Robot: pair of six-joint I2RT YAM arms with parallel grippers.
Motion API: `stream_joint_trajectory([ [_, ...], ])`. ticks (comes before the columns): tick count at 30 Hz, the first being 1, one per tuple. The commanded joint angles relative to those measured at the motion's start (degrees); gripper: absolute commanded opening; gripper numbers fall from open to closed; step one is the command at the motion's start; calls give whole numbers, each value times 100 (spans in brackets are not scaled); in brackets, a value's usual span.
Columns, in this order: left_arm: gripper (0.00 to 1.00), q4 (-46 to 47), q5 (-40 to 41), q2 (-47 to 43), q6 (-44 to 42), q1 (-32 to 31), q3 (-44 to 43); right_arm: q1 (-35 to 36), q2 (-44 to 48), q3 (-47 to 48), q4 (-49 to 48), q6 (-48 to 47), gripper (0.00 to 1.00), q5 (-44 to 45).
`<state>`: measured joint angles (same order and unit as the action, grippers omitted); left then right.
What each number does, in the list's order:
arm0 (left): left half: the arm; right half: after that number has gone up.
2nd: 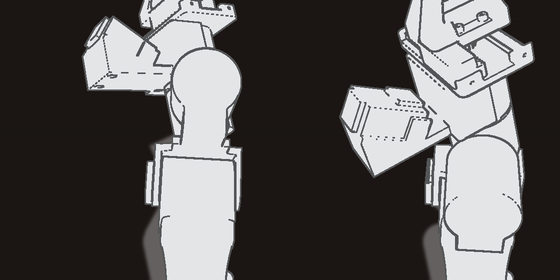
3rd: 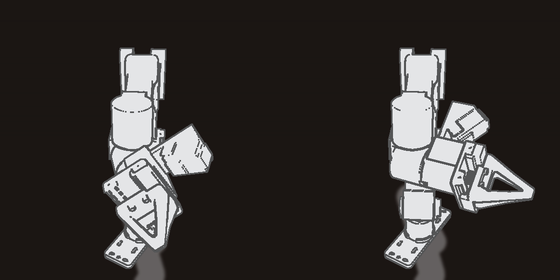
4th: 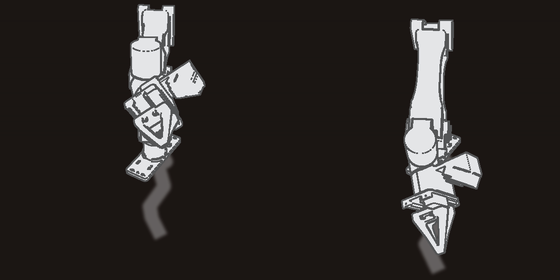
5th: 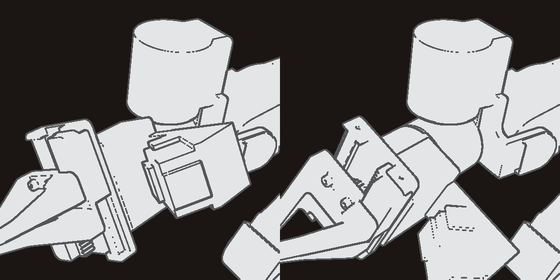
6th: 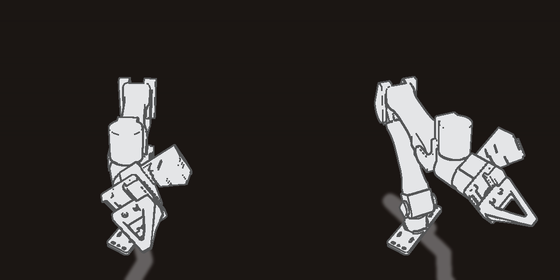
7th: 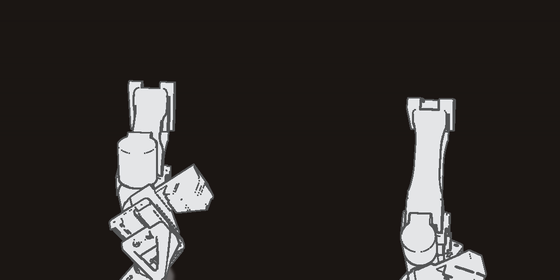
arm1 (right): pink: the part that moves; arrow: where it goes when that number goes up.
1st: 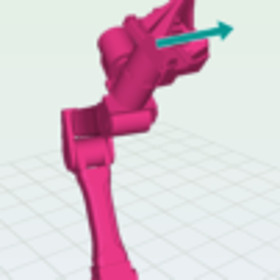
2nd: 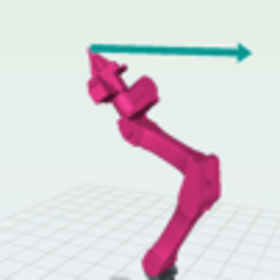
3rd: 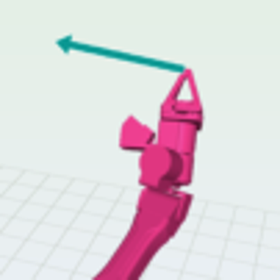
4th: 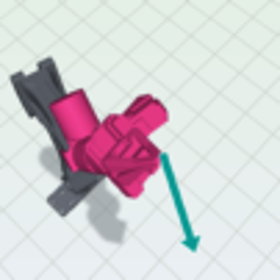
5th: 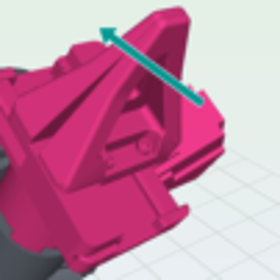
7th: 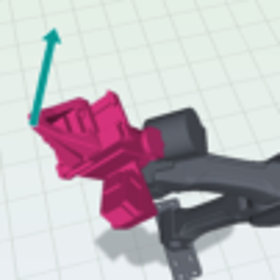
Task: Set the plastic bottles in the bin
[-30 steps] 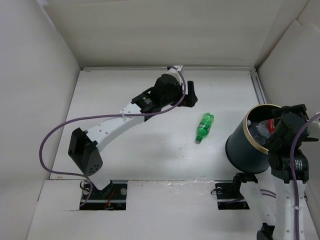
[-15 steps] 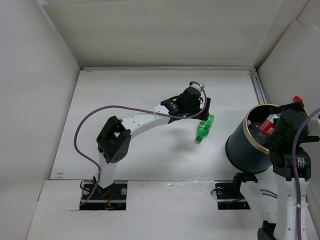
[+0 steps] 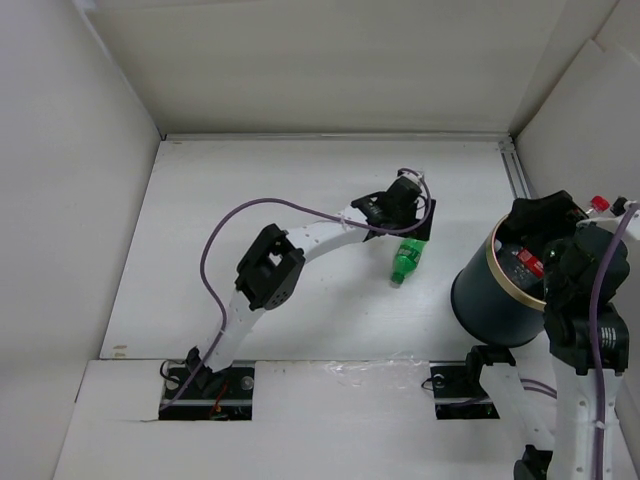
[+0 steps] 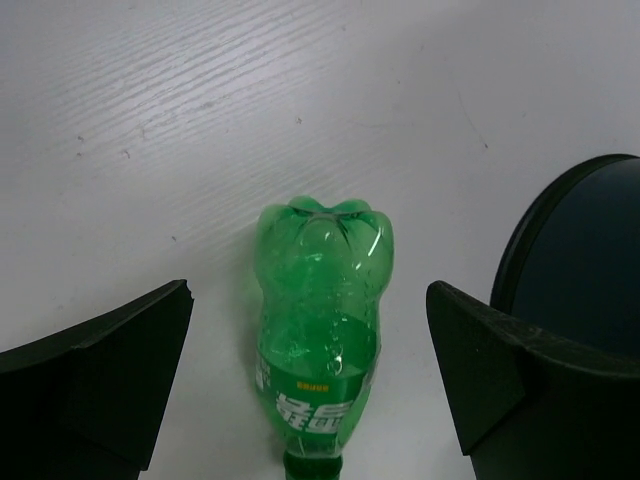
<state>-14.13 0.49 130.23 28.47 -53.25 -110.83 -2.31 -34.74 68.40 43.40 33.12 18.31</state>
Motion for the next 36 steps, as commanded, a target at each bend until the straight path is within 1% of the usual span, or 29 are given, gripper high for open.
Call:
stream_joint_trajectory([
  [1, 100, 112, 21, 247, 80, -18, -483, -24, 99, 7, -586, -263, 100, -871],
  [5, 85, -203, 83, 809, 141, -18, -1080, -24, 152, -3, -587, -315, 100, -1118],
  [6, 79, -274, 83, 1028, 141, -18, -1256, -24, 152, -2, -535, -315, 100, -1119],
  [7, 71, -353, 83, 1117, 202, -18, -1309, -24, 152, -2, -534, -385, 100, -1180],
  [8, 71, -354, 83, 1188, 203, -18, -1310, -24, 152, 59, -482, -386, 100, -1180],
  [9, 66, -414, 83, 1249, 264, -18, -1310, -24, 152, 111, -481, -447, 100, -1241],
  [11, 51, -415, 83, 1303, 326, 43, -1240, -24, 204, 112, -481, -499, 100, -1398],
  [12, 33, -415, 83, 1251, 326, 43, -1179, -24, 205, 112, -481, -500, 100, -1513],
  [13, 25, -415, 83, 1119, 387, 104, -1056, -24, 205, 34, -577, -500, 100, -1662],
  [15, 6, -415, 231, 908, 440, 236, -933, -24, 205, -124, -866, -500, 100, -2329],
  [16, 0, -415, 232, 629, 440, 289, -880, -24, 144, -325, -1007, -500, 100, -2653],
  [17, 0, -467, 380, 443, 440, 411, -731, -24, 56, -441, -1148, -500, 100, -2996],
  [18, 0, -468, 451, 215, 440, 465, -617, -24, -6, -529, -1280, -552, 100, -3730],
  [19, 0, -468, 504, -31, 440, 517, -485, -24, -67, -712, -1620, -553, 100, -4129],
  [20, 0, -329, 505, -607, 440, 579, -118, -24, -129, -810, -1815, -553, 100, -4481],
  [21, 0, -179, 435, -944, 440, 701, 120, -24, -216, -880, -1991, -474, 100, -4755],
  [22, 0, 5, 286, -1295, 440, 772, 375, -24, -217, -951, -2376, -421, 100, -5227],
  [23, 0, 207, 137, -2012, 388, 842, 638, 28, -287, -1099, -2615, -316, 100, -5475],
  [24, 0, 679, -265, -2368, 335, 965, 1146, 28, -357, -1179, -2843, -246, 100, -5695],
  [25, 0, 918, -539, -2693, 335, 1027, 1368, 107, -358, -1250, -3098, -54, 100, -6168],
  [26, 0, 1147, -811, -2975, 265, 1080, 1553, 108, -454, -1407, -3683, 53, 100, -6398],
  [27, 0, 1497, -1092, -3413, 169, 1133, 1808, 221, -602, -1408, -3907, 149, 100, -6540],
  [28, 0, 1658, -1608, -3608, 168, 1203, 1914, 309, -691, -1469, -4057, 229, 100, -6594],
  [31, 0, 1975, -2095, -4172, 115, 1203, 2126, 853, -990, -1523, -4698, 361, 100, -6472],
  [32, 0, 1976, -2193, -4269, 115, 1203, 2187, 1203, -1043, -1584, -4909, 518, 100, -6306],
  [33, 0, 2028, -2298, -4348, 115, 1203, 2188, 1380, -1113, -1636, -5346, 572, 100, -6243],
  [35, 0, 2107, -2439, -4541, 176, 1203, 2188, 1714, -1455, -1559, -5613, 572, 100, -6190],
  [36, 0, 2107, -2570, -4603, 177, 1203, 2240, 2055, -1587, -1401, -5753, 572, 100, -6059],
])
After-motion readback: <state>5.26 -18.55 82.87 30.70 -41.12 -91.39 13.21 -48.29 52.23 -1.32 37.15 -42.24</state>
